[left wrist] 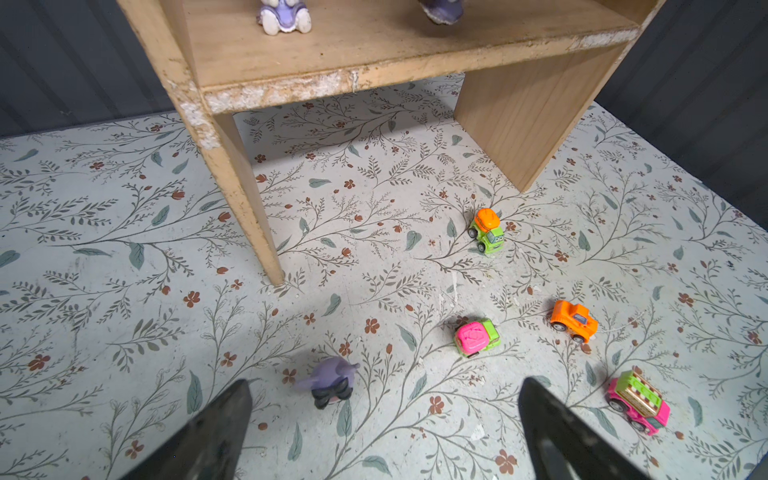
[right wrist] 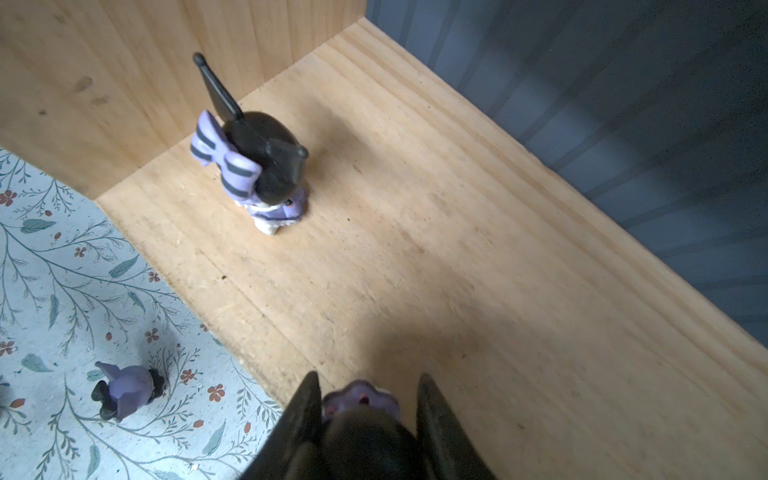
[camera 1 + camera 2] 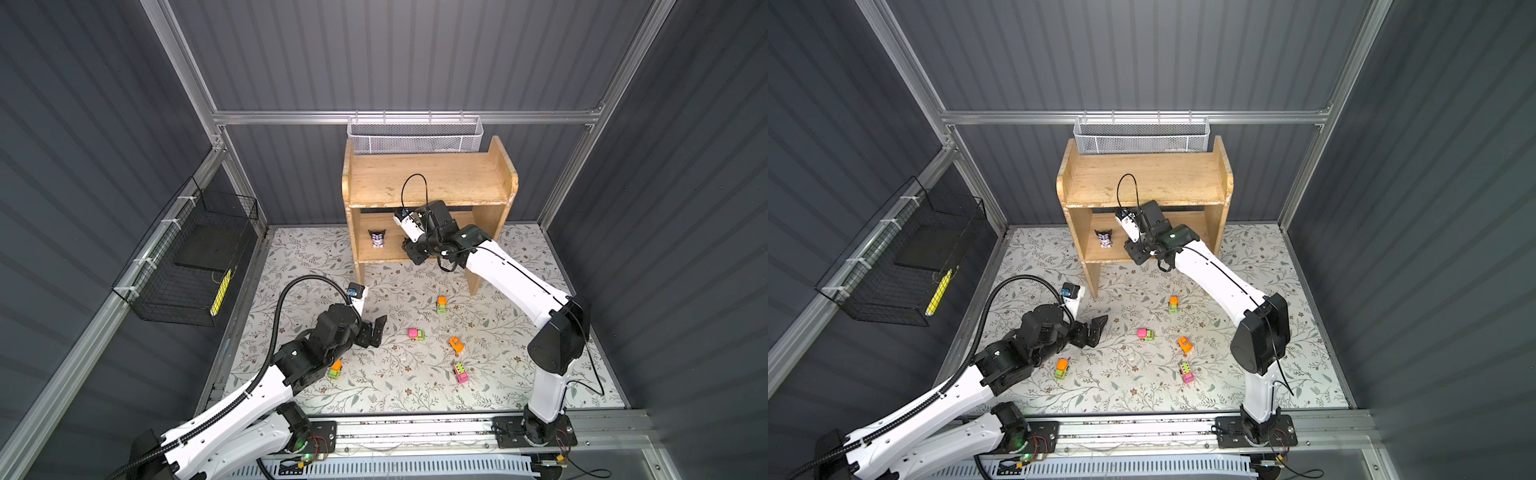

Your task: Place and organize the plastic toys onto the shelf

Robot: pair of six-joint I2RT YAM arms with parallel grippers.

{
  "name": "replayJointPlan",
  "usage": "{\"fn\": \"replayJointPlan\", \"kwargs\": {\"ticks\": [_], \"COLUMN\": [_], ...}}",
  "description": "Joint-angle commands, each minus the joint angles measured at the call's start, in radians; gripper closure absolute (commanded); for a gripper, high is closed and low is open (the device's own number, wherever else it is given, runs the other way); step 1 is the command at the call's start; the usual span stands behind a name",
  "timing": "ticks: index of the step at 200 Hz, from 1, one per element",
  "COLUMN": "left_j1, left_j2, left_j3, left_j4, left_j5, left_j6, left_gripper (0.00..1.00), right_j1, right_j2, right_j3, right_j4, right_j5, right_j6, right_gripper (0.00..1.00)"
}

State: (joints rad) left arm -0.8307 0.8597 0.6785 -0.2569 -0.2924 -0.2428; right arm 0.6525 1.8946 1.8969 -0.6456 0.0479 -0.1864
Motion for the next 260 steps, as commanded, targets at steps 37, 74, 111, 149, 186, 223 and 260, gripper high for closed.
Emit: {"fn": "replayJointPlan", "kwargs": {"ticks": [37,74,111,149,186,223,260], "left_j1": [-0.001,-0.001,-0.001,-0.001,-0.001,-0.001,-0.002], "left_j2": [0.002,0.002,0.002,0.002,-0.001,-0.003,-0.01], "left_j3": [0.029,0.029,0.033,0.031,0.032,0.033,0.033], "left_j4": [-0.018,-0.021,-0.024,-0.026,-0.03,-0.029,-0.03], "left_j5": [-0.01,-0.012,-0.013,-0.013,-0.014,-0.015,-0.013], "left_j6": [0.026,0.027,0.03,0.031,0.03,0.031,0.029], "left_gripper": [0.0,0.0,0.0,0.0,0.0,0.0,0.0], "right_j1": [-0.005,-0.004,-0.007,-0.008,-0.008,-0.007,-0.007], "right_j2": [0.04,0.05,0.06,0.069,0.072,0.06,0.037], "right_j3": [0.029,0.03,0.039,0.05,0.048,0.03,0.003], "right_j4": [-0.034,-0.028,-0.028,-0.032,-0.031,-0.021,-0.009], "right_j5": [-0.005,0.0,0.003,0.007,0.007,0.01,0.009], "right_j6": [-0.003,0.0,0.003,0.008,0.016,0.025,0.039], "right_gripper": [0.65,0.63,0.6,0.58,0.57,0.62,0.65]}}
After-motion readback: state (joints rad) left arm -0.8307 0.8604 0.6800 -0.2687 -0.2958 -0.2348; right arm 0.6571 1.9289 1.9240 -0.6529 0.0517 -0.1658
